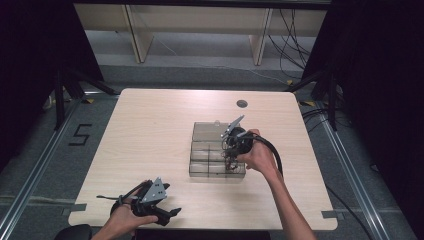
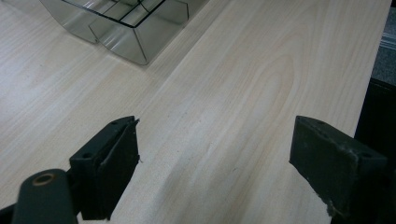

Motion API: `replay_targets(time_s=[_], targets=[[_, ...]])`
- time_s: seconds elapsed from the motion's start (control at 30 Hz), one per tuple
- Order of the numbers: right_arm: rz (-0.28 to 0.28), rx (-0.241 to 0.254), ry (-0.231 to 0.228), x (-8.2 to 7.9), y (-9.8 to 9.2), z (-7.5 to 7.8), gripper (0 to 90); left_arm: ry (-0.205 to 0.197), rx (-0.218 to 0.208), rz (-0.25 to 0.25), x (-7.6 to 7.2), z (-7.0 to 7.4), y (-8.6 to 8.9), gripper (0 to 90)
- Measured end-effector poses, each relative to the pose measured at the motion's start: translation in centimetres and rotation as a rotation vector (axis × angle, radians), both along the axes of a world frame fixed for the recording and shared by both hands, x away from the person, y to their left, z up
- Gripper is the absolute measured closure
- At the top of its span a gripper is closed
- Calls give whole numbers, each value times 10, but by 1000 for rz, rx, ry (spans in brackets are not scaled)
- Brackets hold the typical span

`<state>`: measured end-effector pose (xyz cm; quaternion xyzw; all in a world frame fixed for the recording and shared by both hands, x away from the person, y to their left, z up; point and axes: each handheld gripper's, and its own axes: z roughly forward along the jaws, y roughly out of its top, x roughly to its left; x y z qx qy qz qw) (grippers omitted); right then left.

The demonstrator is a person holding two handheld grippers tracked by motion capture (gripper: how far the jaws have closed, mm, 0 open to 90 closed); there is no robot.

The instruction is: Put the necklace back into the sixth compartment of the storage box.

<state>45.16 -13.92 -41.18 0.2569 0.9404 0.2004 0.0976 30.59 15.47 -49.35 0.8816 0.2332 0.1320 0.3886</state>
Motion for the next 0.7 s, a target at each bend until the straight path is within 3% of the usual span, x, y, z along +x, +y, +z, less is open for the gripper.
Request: replay_targets(time_s=[0.33, 0.7], targets=[[-17, 4, 26, -3, -15, -10, 880, -6, 3, 2, 0, -1, -1, 152], [5, -6, 100, -9, -18, -26, 879, -6, 12, -1, 0, -1, -1, 152]])
